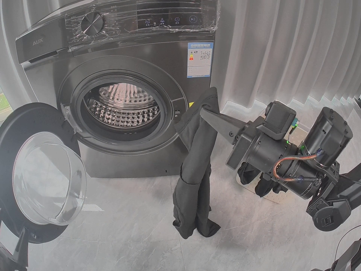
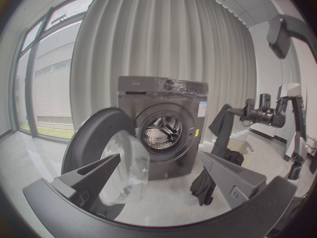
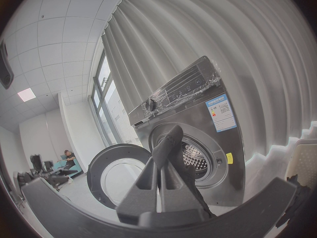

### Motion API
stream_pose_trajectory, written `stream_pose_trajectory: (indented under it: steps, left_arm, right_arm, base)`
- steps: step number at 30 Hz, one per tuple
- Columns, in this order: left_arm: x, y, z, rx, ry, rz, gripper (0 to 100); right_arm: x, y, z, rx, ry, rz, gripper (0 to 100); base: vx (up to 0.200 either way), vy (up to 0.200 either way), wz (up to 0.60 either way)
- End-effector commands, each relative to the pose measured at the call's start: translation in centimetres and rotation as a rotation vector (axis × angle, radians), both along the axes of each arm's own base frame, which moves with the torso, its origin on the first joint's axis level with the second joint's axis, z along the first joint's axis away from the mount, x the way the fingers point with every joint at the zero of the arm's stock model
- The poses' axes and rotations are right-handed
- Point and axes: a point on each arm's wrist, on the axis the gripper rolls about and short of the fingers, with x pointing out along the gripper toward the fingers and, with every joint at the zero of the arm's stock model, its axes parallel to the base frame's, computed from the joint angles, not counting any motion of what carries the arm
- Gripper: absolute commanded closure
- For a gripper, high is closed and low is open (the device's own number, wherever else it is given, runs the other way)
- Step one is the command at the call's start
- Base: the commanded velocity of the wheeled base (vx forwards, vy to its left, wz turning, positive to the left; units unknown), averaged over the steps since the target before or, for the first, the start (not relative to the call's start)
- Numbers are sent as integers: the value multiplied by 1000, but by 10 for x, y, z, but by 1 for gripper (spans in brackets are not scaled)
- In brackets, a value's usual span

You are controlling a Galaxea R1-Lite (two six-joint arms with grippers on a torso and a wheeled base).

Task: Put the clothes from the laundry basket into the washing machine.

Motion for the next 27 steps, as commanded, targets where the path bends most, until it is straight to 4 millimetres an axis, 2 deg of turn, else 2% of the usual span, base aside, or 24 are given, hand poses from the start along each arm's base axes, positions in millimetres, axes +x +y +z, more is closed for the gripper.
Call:
stream_pose_trajectory:
  steps: [1, 3, 5, 10, 11, 12, 13, 17, 23, 24, 27]
  left_arm:
    - [29, -4, 48, 32, 146, -197, 0]
    - [38, -5, 52, 36, 180, -239, 0]
    - [56, -6, 59, 38, 240, -281, 0]
    - [94, -10, 71, 63, 269, -339, 0]
    - [94, -10, 71, 63, 269, -339, 0]
    - [103, -12, 73, 67, 262, -360, 0]
    - [117, -17, 77, 69, 261, -389, 0]
    - [145, -30, 79, 72, 293, -455, 0]
    - [177, -58, 70, 68, 354, -542, 0]
    - [192, -69, 67, 56, 362, -557, 0]
    - [211, -85, 61, 52, 348, -591, 0]
  right_arm:
    - [-3, -3, 6, 3, -25, -49, 100]
    - [-3, -3, 7, 7, -28, -51, 100]
    - [-3, -3, 11, 16, -36, -51, 100]
    - [-5, 3, 18, 43, -49, -29, 100]
    - [-5, 3, 18, 43, -49, -29, 100]
    - [-6, 5, 20, 52, -52, -20, 100]
    - [-5, 7, 22, 64, -52, -19, 100]
    - [1, 12, 27, 84, -63, -17, 100]
    - [1, 17, 37, 139, -68, 5, 100]
    - [-1, 17, 38, 145, -62, 12, 100]
    - [-1, 18, 36, 142, -59, 17, 100]
  base:
    - [0, 0, 0]
    - [0, 0, 0]
    - [0, 0, 0]
    - [0, 0, 0]
    - [0, 0, 0]
    - [0, 0, 0]
    - [0, 0, 0]
    - [0, 0, 0]
    - [0, 0, 0]
    - [0, 0, 0]
    - [0, 0, 0]
